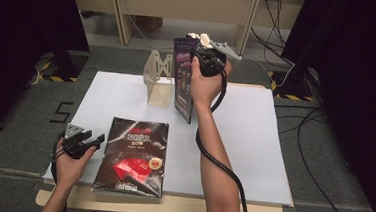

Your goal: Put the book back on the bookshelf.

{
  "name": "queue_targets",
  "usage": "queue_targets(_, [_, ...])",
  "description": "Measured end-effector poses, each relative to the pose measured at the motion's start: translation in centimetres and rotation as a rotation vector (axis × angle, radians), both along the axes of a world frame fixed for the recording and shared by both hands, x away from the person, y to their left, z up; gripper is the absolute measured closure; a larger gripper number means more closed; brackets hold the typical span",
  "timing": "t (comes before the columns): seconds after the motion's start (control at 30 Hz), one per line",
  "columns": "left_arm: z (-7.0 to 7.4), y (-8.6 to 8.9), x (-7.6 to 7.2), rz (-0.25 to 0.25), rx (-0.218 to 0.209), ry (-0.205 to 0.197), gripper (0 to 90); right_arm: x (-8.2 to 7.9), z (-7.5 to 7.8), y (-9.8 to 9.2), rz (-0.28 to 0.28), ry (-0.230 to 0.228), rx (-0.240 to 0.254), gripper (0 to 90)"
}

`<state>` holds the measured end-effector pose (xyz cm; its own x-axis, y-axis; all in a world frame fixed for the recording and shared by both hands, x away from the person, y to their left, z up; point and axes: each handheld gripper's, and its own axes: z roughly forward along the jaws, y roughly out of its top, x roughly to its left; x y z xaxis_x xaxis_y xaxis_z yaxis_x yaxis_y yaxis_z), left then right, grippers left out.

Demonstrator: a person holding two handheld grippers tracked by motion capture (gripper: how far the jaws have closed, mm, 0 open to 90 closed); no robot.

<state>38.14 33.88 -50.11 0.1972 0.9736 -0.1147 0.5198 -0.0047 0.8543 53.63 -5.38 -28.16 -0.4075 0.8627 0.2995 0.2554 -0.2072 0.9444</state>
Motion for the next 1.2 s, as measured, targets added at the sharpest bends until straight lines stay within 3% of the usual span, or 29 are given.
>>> queue_targets(0.67, [0.0, 0.0, 0.0, -0.001, 0.000, 0.000, 40.7, 2.3, 0.0, 2.3, -0.074, -0.047, -0.089, 84.6])
queue_targets(1.2, [0.0, 0.0, 0.0, -0.002, -0.001, -0.002, 40.4, 4.1, -0.1, 3.9, -0.100, -0.070, -0.111, 84.5])
